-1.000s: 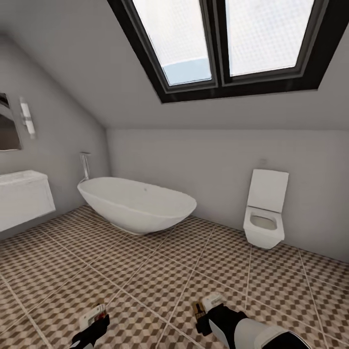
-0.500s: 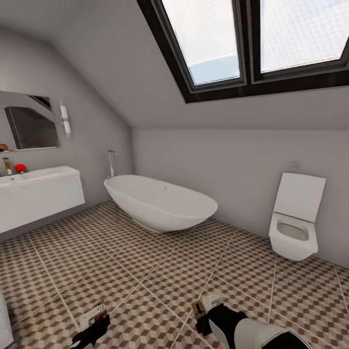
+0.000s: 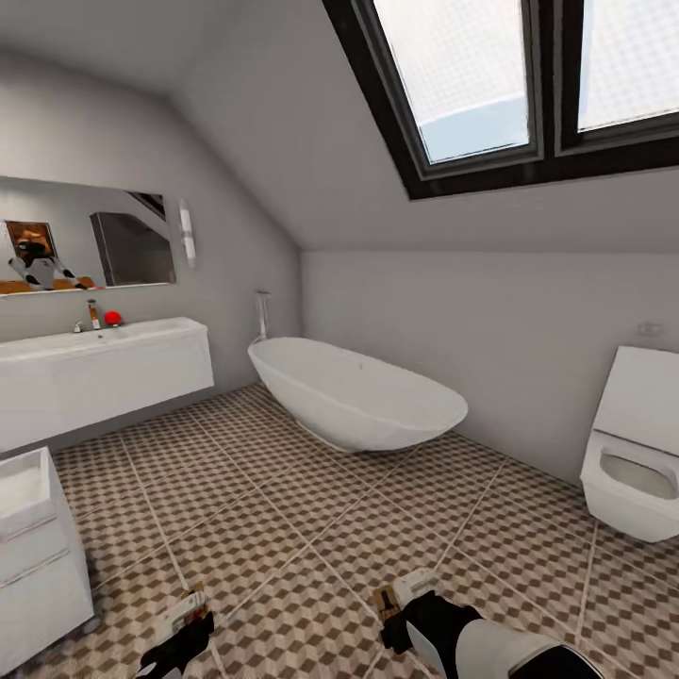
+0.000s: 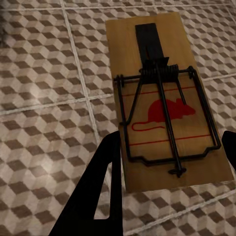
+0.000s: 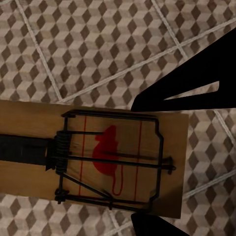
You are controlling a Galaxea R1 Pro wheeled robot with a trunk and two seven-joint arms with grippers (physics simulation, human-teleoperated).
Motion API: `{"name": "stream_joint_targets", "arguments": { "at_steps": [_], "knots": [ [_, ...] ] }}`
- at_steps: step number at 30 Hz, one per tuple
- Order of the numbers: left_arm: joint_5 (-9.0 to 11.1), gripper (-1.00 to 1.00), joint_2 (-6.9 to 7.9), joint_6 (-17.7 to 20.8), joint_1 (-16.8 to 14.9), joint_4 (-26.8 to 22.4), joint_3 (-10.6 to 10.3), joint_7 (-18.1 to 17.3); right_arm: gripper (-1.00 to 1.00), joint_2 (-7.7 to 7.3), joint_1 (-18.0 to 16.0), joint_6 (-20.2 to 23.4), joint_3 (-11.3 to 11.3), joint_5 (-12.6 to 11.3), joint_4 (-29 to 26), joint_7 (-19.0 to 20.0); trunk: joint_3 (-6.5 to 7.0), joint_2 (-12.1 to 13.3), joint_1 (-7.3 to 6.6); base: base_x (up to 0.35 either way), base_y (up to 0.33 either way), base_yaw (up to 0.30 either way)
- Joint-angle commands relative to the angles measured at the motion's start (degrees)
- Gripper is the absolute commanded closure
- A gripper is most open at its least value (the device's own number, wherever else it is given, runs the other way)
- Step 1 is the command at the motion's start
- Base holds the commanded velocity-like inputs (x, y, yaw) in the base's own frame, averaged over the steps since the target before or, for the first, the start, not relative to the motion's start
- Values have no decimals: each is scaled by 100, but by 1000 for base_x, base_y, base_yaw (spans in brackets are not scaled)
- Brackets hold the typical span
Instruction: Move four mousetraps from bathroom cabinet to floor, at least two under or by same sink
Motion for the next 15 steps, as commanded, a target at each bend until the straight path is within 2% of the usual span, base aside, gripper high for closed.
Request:
{"name": "stream_joint_targets", "arguments": {
  "at_steps": [1, 15],
  "knots": [
    [-52, 100, -1, -12, -4, 3, 39, 35, 100, 3, -8, 9, 22, -22, 10, -4, -7, -4, 0, 0, 0, 300],
    [-52, 100, -1, -1, -4, -2, 46, 35, 100, 3, -8, 9, 22, -22, 10, 0, -7, -4, 0, 3, 0, 295]
  ]
}}
